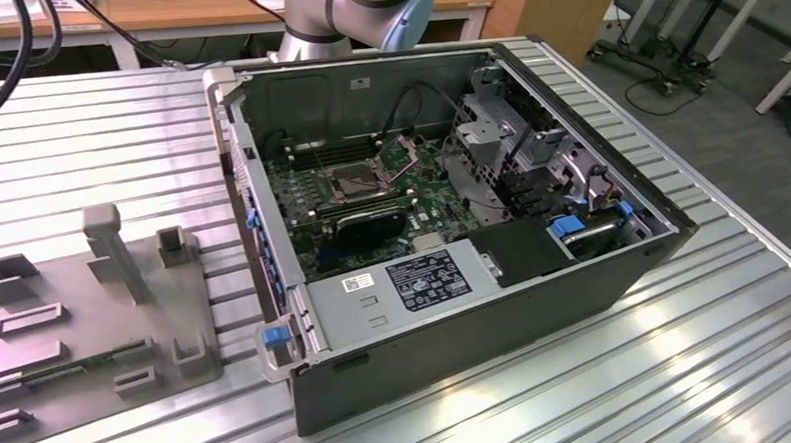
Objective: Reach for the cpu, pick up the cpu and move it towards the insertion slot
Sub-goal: 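Pick up the cpu and move it towards the insertion slot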
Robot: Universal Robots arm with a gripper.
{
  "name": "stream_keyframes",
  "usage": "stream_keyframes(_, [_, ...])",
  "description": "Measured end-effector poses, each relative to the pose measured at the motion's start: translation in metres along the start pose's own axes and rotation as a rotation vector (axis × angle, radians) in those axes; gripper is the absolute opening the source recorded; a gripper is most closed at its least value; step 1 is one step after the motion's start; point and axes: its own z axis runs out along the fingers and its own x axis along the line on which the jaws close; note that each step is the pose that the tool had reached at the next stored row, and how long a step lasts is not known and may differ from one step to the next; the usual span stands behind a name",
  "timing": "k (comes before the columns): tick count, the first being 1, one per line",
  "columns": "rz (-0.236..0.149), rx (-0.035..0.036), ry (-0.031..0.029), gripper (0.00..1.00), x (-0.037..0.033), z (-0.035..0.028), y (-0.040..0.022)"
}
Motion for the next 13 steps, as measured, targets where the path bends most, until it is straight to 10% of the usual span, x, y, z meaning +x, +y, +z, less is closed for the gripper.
stream_keyframes(13, [0.0, 0.0, -0.0001, 0.54, 0.0002, -0.0081, 0.0006])
